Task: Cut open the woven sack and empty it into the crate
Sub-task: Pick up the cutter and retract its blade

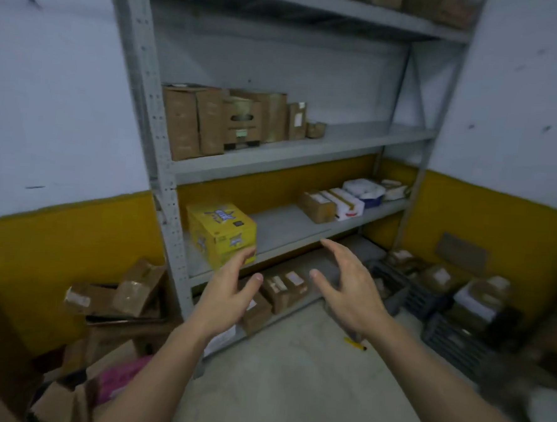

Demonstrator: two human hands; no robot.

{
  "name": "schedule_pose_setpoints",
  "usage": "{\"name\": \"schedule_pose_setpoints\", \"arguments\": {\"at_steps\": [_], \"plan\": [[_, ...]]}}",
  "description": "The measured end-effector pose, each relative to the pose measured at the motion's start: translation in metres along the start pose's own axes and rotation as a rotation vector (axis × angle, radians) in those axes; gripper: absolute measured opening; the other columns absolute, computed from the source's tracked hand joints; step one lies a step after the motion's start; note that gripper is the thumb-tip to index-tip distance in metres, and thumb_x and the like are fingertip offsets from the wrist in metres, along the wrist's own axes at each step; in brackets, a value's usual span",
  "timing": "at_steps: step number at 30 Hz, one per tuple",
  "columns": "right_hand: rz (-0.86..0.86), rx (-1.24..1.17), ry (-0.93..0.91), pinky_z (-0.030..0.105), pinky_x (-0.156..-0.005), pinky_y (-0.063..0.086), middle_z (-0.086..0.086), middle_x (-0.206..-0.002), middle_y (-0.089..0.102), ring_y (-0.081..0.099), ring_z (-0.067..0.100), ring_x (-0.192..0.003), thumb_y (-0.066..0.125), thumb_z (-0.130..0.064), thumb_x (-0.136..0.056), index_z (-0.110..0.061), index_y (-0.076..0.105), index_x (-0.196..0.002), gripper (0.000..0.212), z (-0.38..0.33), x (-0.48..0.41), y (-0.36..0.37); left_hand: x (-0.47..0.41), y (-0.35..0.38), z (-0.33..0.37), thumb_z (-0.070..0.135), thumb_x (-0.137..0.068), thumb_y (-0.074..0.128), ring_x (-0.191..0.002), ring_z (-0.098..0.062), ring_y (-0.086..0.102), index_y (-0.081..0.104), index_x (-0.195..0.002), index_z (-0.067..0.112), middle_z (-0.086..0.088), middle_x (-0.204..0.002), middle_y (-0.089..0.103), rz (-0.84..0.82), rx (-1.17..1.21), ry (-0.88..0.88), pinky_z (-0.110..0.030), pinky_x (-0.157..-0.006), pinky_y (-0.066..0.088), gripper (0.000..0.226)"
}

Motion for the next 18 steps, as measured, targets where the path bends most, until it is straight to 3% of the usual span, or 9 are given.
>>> {"name": "schedule_pose_setpoints", "arguments": {"at_steps": [3, 6, 7, 10, 18], "plan": [[0.026, 0.082, 0.061, 0.027, -0.113, 0.027, -0.011, -0.156, 0.032, 0.028, 0.009, -0.143, 0.05, -0.055, -0.094, -0.032, 0.028, -0.151, 0.065, 0.067, 0.007, -0.063, -0.042, 0.066, 0.043, 0.048, -0.091, 0.048, -0.137, -0.007, 0.044, 0.042, -0.148, 0.021, 0.006, -0.149, 0.048, -0.029, 0.035, 0.054, -0.036, -0.114, 0.037, 0.064], [0.043, 0.131, 0.117, 0.027, -0.112, 0.024, -0.01, -0.158, 0.029, 0.024, 0.01, -0.145, 0.05, -0.054, -0.095, -0.031, 0.025, -0.152, 0.066, 0.127, 0.014, -0.115, -0.078, 0.132, 0.088, 0.037, -0.098, 0.053, -0.123, 0.007, 0.048, 0.039, -0.15, 0.022, 0.01, -0.15, 0.045, -0.08, 0.064, 0.118, -0.01, -0.102, 0.039, 0.055], [0.05, 0.141, 0.126, 0.028, -0.113, 0.025, -0.01, -0.158, 0.029, 0.025, 0.011, -0.145, 0.05, -0.054, -0.094, -0.03, 0.025, -0.152, 0.067, 0.145, 0.014, -0.13, -0.088, 0.153, 0.102, 0.035, -0.099, 0.053, -0.126, 0.006, 0.046, 0.038, -0.15, 0.024, 0.011, -0.152, 0.043, -0.091, 0.062, 0.138, -0.008, -0.101, 0.037, 0.054], [0.063, 0.171, 0.134, 0.032, -0.113, 0.031, -0.008, -0.156, 0.032, 0.031, 0.013, -0.143, 0.051, -0.055, -0.093, -0.03, 0.026, -0.151, 0.068, 0.195, 0.012, -0.165, -0.117, 0.208, 0.136, 0.037, -0.1, 0.052, -0.142, -0.003, 0.034, 0.034, -0.152, 0.028, 0.012, -0.155, 0.039, -0.12, 0.055, 0.182, -0.03, -0.115, 0.033, 0.056], [0.062, 0.186, 0.134, 0.023, -0.109, 0.024, -0.006, -0.156, 0.033, 0.029, 0.011, -0.142, 0.055, -0.052, -0.092, -0.027, 0.028, -0.151, 0.07, 0.293, -0.036, -0.221, -0.194, 0.303, 0.184, 0.04, -0.1, 0.049, -0.143, -0.005, 0.034, 0.034, -0.152, 0.03, 0.012, -0.156, 0.038, -0.143, 0.058, 0.186, -0.032, -0.114, 0.033, 0.055]]}}
Point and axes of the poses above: each hand's wrist, its own x-axis away from the middle knuckle, its own y-axis out of the palm, z = x × y, the point moved 3 cm from there along -x, towards the middle knuckle
